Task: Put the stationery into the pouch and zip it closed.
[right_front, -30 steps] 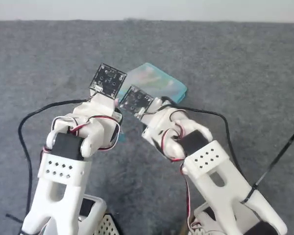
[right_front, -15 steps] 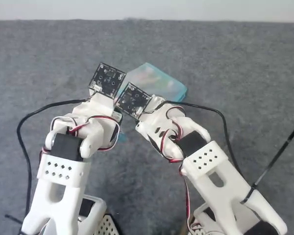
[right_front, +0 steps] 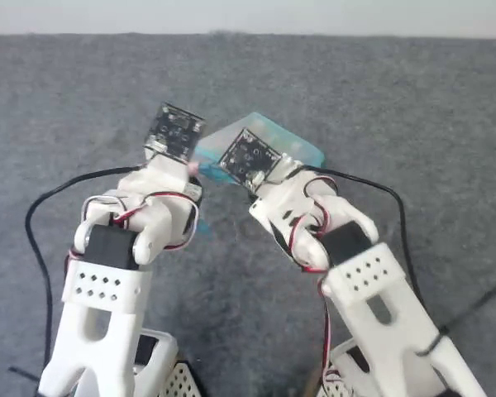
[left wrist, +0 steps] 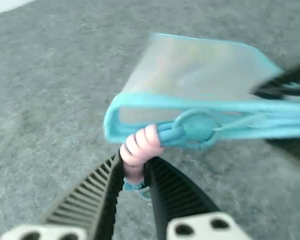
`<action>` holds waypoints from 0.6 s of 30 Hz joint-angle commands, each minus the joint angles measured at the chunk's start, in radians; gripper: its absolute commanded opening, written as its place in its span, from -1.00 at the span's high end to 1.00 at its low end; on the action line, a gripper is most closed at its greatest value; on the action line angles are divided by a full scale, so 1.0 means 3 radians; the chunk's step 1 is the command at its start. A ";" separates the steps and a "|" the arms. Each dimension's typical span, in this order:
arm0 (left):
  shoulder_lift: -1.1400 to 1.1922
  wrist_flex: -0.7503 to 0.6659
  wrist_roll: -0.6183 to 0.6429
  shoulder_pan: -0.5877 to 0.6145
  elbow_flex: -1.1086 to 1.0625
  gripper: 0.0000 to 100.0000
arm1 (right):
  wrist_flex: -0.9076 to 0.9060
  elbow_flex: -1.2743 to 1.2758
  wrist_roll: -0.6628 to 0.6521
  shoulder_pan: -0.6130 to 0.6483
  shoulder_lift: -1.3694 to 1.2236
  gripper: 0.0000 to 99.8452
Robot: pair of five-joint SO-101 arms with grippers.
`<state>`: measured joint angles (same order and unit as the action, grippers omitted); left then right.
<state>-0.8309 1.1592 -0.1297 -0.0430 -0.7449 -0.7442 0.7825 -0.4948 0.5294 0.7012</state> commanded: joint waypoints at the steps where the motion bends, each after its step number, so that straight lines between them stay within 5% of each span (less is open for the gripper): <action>1: -0.0087 -0.0440 -0.0107 0.0491 -0.0161 0.98 | -0.0381 0.0133 -0.0286 -0.0176 0.0652 0.99; 12: -0.0087 -0.0573 -0.0133 0.0465 -0.0330 0.98 | -0.0954 0.0583 -0.0557 -0.0166 0.1813 0.99; 18: -0.0092 -0.0430 -0.0123 0.0077 -0.0330 0.98 | -0.0898 0.0563 -0.0036 0.0253 0.1695 0.91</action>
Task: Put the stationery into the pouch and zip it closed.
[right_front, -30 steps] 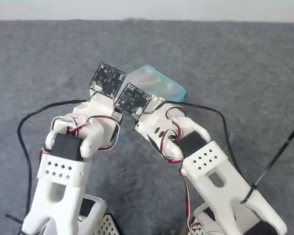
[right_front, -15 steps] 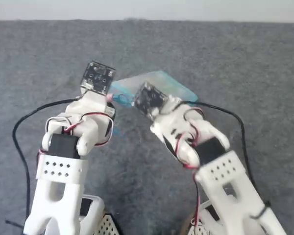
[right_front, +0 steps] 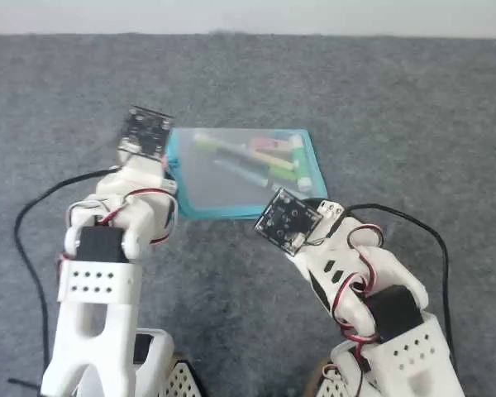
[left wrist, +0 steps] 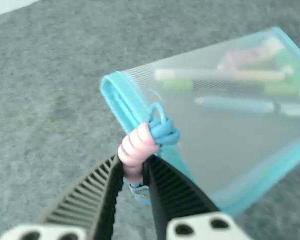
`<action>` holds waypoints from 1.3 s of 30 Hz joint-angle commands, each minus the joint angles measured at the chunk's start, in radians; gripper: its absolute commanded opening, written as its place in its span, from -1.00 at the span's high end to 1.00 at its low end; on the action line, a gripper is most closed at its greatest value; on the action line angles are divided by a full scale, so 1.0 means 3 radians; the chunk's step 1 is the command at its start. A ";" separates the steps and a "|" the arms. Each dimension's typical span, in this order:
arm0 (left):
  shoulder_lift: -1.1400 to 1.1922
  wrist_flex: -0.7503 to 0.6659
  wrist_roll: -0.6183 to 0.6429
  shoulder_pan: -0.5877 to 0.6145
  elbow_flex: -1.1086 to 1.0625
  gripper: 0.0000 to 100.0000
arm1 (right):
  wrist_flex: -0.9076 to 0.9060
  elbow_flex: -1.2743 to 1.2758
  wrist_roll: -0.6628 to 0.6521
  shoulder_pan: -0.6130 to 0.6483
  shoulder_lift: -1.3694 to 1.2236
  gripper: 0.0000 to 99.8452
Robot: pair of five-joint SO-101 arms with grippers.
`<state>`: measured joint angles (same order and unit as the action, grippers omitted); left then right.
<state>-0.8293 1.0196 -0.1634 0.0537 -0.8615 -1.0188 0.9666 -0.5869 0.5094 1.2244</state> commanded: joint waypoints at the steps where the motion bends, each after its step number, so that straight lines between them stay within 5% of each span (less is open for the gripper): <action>1: -0.0097 0.0041 -0.0010 -0.0286 0.0069 0.98 | 0.0049 -0.0051 0.0317 0.0427 -0.0130 0.83; 7: -0.0102 0.0552 -0.0020 -0.0506 0.0494 0.98 | 0.0396 -0.0092 0.0384 0.0580 -0.0836 0.47; 14: -0.0102 0.1248 0.0133 -0.0977 0.1179 0.98 | 0.0417 -0.0235 0.0348 0.0729 -0.1046 0.47; 36: -0.0102 0.1591 0.0072 -0.0736 0.1404 0.98 | 0.1169 -0.0097 0.0205 0.0882 -0.1087 0.47; 39: -0.0102 0.1596 0.0072 -0.0736 0.1389 0.98 | 0.1245 -0.0102 0.0189 0.0882 -0.1087 0.59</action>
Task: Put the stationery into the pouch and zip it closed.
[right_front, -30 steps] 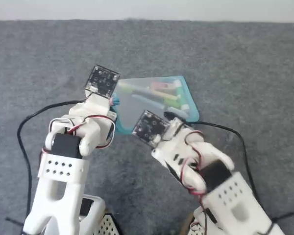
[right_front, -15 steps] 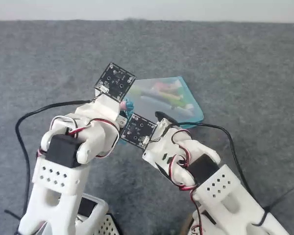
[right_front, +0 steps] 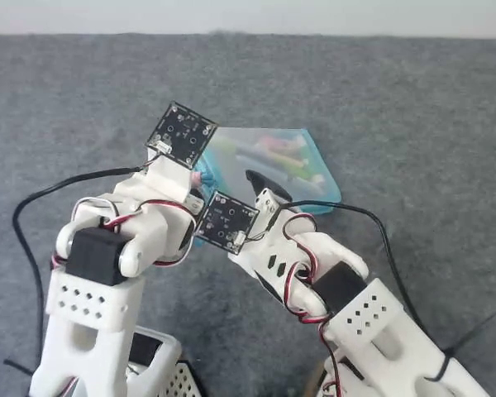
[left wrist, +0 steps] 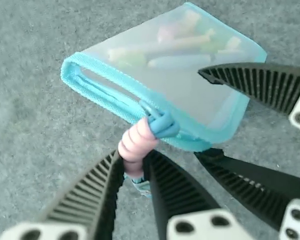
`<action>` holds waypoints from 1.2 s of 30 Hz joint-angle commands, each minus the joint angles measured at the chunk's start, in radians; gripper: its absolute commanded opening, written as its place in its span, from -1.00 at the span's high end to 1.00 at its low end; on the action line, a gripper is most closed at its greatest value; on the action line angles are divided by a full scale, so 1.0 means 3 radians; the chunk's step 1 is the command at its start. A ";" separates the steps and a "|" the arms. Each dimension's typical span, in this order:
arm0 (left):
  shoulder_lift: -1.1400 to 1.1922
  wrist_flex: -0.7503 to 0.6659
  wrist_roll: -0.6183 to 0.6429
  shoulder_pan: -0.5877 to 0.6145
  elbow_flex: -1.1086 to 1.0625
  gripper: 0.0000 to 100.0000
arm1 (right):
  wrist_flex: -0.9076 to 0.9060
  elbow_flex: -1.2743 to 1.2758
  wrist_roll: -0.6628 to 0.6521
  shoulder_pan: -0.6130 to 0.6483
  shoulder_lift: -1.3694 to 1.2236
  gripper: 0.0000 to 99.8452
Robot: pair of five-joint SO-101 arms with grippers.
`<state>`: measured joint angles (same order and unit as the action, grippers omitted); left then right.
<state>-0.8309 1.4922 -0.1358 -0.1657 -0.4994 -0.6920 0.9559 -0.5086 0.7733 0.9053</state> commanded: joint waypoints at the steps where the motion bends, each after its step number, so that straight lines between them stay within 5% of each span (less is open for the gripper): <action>1: -0.0097 0.0020 -0.0020 -0.0010 0.0182 0.98 | 0.0217 -0.0061 -0.0061 -0.0003 -0.0023 0.68; 5: -0.0097 0.0087 -0.0020 -0.0138 0.0182 0.98 | 0.0330 -0.0056 -0.0061 -0.0008 -0.0028 0.99; 12: -0.0102 0.0041 -0.0026 -0.0230 0.0136 0.98 | 0.0222 -0.0082 -0.0066 -0.0432 -0.0013 0.98; 21: -0.0092 -0.0962 -0.0072 0.0583 -0.0514 0.98 | -0.0887 -0.0563 -0.0292 -0.0478 0.0100 0.98; 27: -0.0092 -0.1453 -0.0066 0.0711 -0.0903 0.98 | -0.1225 -0.0578 -0.0292 -0.0350 0.0785 0.98; 36: -0.0123 -0.1156 -0.0107 0.0517 -0.0760 0.98 | -0.1194 -0.0471 0.0005 -0.0228 0.0770 0.97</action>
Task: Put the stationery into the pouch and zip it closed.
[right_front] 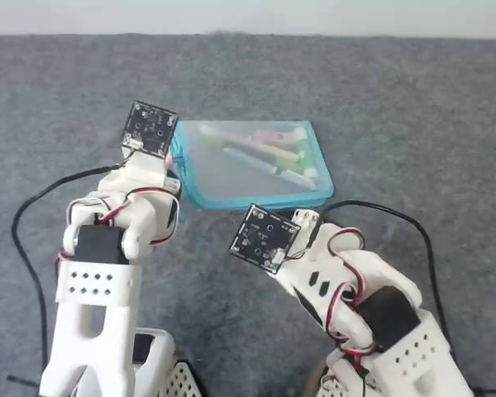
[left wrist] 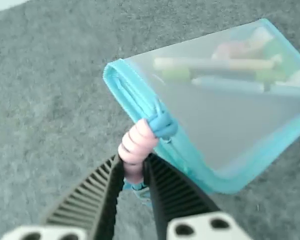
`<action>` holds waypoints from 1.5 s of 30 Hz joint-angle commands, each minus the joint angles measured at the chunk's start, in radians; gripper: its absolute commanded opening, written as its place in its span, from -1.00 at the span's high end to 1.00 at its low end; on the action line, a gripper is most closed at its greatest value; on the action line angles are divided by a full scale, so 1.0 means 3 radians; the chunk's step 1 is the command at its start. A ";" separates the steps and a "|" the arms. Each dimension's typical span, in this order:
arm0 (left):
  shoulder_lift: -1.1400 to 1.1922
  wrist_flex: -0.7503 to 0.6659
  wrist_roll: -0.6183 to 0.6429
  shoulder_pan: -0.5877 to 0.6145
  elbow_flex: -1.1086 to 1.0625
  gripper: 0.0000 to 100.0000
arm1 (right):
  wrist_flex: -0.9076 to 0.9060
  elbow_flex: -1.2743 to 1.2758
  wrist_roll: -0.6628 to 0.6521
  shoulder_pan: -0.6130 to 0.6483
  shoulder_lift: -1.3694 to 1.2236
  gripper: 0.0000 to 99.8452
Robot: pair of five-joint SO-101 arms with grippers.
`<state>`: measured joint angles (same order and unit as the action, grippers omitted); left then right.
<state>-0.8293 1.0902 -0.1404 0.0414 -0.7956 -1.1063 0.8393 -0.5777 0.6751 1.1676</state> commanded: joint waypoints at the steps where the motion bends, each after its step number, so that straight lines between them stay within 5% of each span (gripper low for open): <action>1: -0.0128 0.0297 -0.0097 -0.0261 0.0320 0.98 | 0.0345 -0.0010 0.0297 0.0100 -0.0192 0.96; 9: -0.0107 0.1478 -0.0118 -0.0706 0.1302 0.98 | 0.1256 0.0230 0.0501 0.0090 -0.1061 0.45; 26: 0.0783 0.2133 0.0056 -0.1181 0.2800 0.98 | 0.1107 0.0650 0.0230 0.0018 -0.0309 0.44; 32: 0.0900 0.2128 0.0097 -0.1135 0.2887 0.98 | 0.0969 0.0864 0.0092 -0.0018 -0.0013 0.47; 35: 0.0890 0.2015 0.0082 -0.0736 0.2693 0.98 | 0.0816 0.0931 0.0107 -0.0233 -0.0003 0.57; 45: 0.0900 0.0900 -0.0123 0.0118 0.0959 0.93 | 0.0770 0.0598 0.0644 -0.0483 -0.1031 0.64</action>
<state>-0.5654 1.5136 -0.1281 0.0199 -0.3138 -0.8746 1.1308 -0.4350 0.5370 1.0019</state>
